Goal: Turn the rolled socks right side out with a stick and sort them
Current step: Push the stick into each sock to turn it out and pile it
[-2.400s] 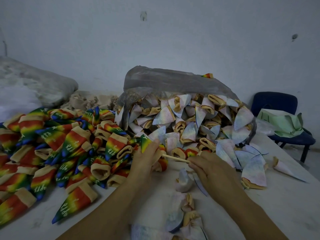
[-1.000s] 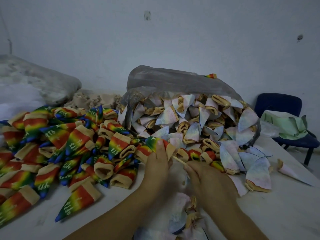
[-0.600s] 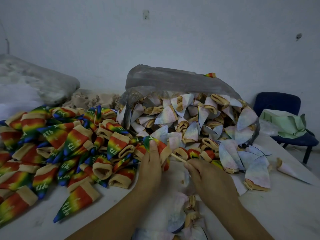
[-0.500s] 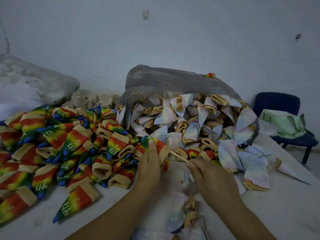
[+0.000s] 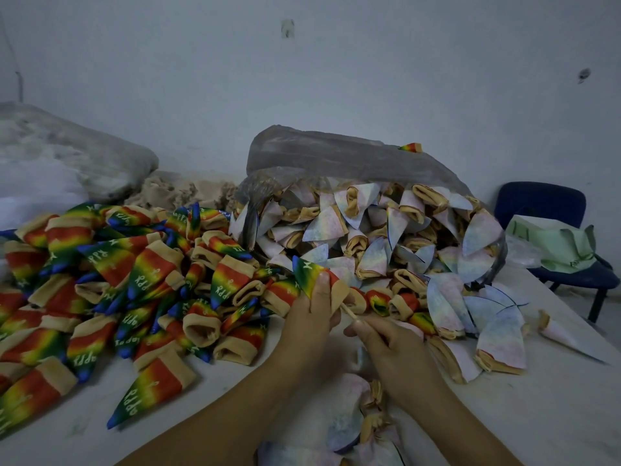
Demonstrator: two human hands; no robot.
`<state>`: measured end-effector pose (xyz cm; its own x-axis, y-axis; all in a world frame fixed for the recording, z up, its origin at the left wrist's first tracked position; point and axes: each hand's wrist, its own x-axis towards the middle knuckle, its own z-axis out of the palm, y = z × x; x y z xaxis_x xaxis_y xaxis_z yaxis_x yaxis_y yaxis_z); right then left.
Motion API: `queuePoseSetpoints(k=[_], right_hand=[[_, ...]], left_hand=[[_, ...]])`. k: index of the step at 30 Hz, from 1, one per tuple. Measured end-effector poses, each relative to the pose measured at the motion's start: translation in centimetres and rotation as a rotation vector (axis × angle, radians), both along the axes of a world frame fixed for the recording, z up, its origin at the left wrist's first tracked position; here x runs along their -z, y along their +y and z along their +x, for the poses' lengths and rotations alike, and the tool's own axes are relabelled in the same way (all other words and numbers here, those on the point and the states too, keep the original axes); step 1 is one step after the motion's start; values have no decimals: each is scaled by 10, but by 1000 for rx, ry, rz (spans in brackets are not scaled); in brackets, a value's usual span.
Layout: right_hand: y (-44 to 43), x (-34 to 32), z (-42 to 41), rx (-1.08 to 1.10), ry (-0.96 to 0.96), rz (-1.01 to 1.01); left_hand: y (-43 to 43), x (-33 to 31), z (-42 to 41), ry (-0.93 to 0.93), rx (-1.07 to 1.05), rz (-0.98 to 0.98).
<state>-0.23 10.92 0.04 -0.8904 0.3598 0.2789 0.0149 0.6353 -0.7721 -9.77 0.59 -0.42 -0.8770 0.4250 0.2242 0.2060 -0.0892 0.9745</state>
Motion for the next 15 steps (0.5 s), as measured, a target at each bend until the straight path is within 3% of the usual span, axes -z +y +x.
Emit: queuePoseSetpoints(k=[8, 11, 15], right_hand=[[24, -2, 3, 50, 6, 518], [31, -1, 5, 50, 1, 582], [27, 0, 4, 48, 15, 540]], left_hand=[[-5, 4, -8, -194, 30, -25], [-5, 5, -12, -241, 6, -5], [-3, 5, -11, -168, 8, -21]])
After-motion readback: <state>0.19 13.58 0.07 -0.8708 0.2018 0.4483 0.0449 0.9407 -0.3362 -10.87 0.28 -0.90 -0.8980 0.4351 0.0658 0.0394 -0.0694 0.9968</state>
